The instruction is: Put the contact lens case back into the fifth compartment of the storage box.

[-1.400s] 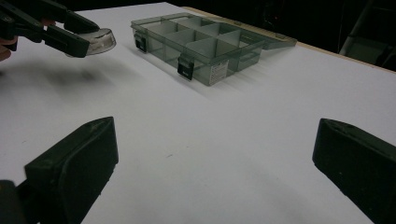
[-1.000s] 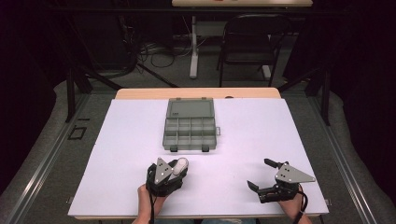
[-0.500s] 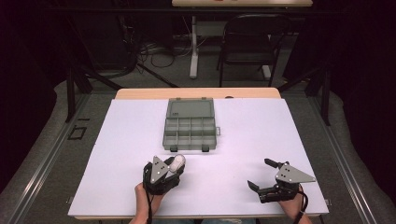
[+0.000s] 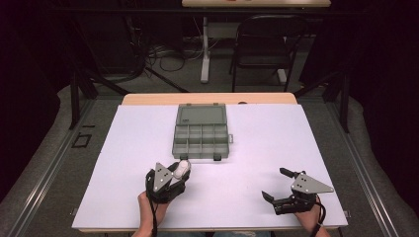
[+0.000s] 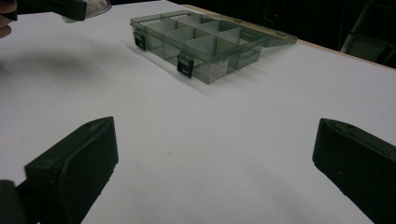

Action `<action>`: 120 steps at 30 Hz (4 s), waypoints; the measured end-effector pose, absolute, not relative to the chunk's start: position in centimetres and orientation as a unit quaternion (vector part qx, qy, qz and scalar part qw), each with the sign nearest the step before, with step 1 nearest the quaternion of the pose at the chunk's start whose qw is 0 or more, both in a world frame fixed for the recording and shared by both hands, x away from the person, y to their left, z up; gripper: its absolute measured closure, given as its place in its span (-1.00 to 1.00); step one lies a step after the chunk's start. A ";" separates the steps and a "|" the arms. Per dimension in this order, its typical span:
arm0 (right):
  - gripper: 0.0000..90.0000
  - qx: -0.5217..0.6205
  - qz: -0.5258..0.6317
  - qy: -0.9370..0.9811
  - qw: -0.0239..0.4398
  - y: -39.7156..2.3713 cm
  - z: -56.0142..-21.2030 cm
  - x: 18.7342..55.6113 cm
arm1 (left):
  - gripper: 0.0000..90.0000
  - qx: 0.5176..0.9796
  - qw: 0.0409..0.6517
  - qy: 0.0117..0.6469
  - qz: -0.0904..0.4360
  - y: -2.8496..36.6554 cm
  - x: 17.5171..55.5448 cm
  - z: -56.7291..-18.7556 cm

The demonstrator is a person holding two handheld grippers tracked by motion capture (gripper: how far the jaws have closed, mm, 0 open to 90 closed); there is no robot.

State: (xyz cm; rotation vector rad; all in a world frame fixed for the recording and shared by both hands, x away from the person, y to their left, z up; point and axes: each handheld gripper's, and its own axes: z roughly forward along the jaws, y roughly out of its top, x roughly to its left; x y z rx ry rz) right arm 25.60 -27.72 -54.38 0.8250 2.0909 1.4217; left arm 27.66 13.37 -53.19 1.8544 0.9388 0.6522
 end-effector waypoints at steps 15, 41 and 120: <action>-1.00 0.301 0.519 0.764 0.237 -27.7 -54.5 25.7 | 0.09 0.744 0.463 0.394 0.277 14.3 28.1 -52.9; -1.00 0.302 0.518 0.764 0.239 -27.7 -54.5 25.7 | 0.09 0.734 0.462 0.402 0.295 15.2 28.9 -52.4; -1.00 0.306 0.514 0.766 0.234 -27.6 -54.6 25.8 | 0.09 0.692 0.465 0.460 0.305 14.4 36.3 -52.4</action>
